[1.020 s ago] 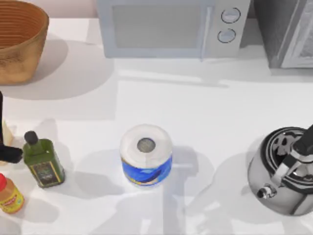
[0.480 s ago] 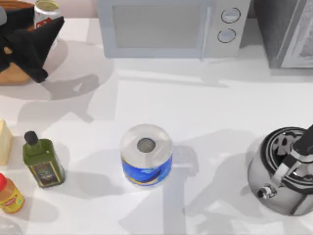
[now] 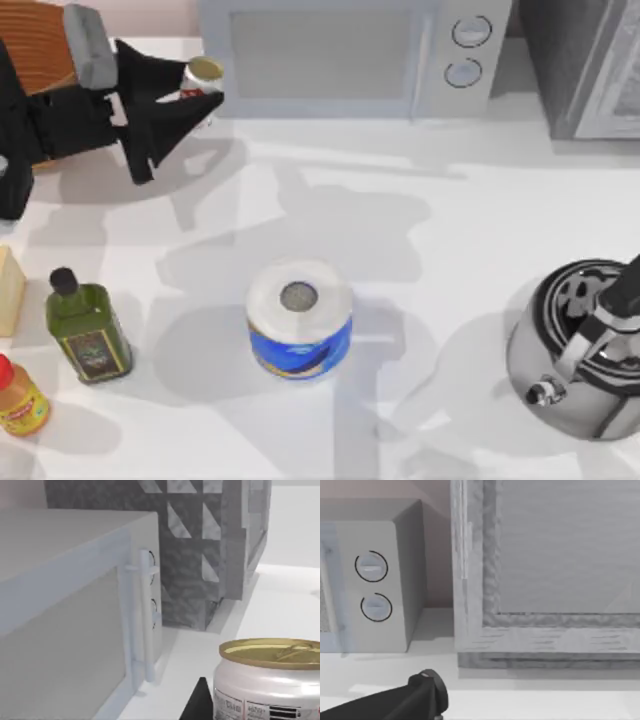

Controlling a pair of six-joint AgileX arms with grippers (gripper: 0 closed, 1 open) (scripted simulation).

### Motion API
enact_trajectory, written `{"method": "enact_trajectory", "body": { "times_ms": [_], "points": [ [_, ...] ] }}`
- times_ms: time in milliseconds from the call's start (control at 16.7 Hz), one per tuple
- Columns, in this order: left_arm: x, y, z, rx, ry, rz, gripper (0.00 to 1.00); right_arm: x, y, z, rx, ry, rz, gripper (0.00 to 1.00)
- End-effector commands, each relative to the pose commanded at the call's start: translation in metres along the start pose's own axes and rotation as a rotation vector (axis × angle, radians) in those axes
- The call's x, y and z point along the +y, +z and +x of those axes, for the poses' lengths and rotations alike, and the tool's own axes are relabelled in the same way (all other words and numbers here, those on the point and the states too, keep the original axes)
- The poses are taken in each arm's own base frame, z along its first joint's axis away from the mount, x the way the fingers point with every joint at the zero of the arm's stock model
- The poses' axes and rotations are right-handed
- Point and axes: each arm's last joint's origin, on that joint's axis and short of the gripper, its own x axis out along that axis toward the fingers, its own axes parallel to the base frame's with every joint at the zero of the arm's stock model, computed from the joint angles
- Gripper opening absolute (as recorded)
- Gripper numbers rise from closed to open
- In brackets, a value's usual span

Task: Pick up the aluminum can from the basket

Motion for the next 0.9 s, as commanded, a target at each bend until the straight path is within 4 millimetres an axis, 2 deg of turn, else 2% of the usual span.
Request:
{"method": "enact_trajectory", "body": {
  "times_ms": [180, 420, 600, 900],
  "points": [
    [0.010, -0.056, 0.016, -0.004, -0.146, -0.004, 0.00, 0.000, 0.000, 0.000, 0.000, 0.000, 0.000, 1.00],
    [-0.003, -0.110, 0.033, -0.005, -0.302, -0.021, 0.00, 0.000, 0.000, 0.000, 0.000, 0.000, 0.000, 1.00],
    [-0.015, -0.124, 0.040, -0.004, -0.359, -0.038, 0.00, 0.000, 0.000, 0.000, 0.000, 0.000, 0.000, 1.00],
    [-0.015, -0.124, 0.040, -0.004, -0.359, -0.038, 0.00, 0.000, 0.000, 0.000, 0.000, 0.000, 0.000, 1.00]
  ]
}}
